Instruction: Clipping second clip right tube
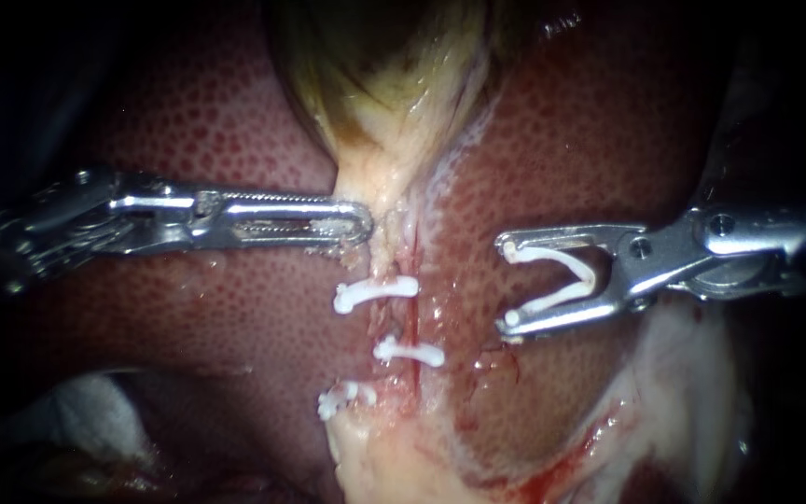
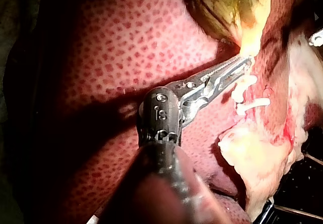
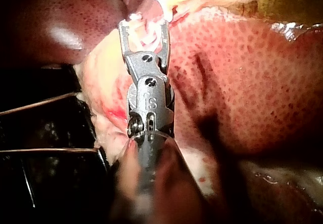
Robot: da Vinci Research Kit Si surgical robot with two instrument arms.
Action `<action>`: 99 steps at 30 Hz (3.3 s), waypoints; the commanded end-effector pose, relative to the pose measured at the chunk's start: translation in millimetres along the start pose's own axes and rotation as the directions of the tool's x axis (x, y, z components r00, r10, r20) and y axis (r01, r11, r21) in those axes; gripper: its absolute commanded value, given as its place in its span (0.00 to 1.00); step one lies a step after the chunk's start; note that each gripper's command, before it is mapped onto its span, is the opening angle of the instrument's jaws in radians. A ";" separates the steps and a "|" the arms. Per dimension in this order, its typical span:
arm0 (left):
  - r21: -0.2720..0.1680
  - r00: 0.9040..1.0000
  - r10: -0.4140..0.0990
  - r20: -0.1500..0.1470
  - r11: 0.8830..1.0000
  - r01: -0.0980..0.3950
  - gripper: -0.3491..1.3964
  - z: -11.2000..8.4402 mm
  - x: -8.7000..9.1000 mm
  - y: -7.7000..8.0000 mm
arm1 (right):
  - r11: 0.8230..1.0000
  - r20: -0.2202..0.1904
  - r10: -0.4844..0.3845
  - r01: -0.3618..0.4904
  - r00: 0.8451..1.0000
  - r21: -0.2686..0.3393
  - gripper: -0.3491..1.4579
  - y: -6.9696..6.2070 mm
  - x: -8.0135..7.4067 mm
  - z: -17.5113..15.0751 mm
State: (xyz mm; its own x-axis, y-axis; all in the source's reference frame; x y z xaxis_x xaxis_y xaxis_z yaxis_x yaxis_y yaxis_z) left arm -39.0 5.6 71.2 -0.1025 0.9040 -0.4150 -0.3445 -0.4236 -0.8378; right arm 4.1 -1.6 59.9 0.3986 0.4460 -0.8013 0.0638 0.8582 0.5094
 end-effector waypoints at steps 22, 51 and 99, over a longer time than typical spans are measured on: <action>-0.004 0.995 0.022 -0.094 1.000 -0.022 0.00 -10.1 6.3 2.5 | 1.000 0.000 -0.001 0.001 1.000 -0.002 0.47 -0.1 -0.1 0.2; 0.004 0.995 0.022 -0.097 1.000 -0.022 0.00 -10.1 6.0 3.3 | 0.975 0.082 0.222 -0.223 0.972 0.003 0.47 5.3 -13.7 16.9; 0.003 0.995 0.025 -0.097 1.000 -0.025 0.00 -9.5 5.6 3.3 | 0.856 0.094 0.489 -0.498 0.867 0.138 0.00 4.5 -13.8 18.7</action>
State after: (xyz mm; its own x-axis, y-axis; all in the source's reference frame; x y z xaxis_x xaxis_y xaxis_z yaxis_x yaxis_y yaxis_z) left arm -31.9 8.7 62.7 -0.0200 0.8833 -0.4683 -0.3449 -0.4458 -0.8261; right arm 16.0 -8.6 79.1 0.4644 0.7826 -0.4145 -0.0188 0.4767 0.8789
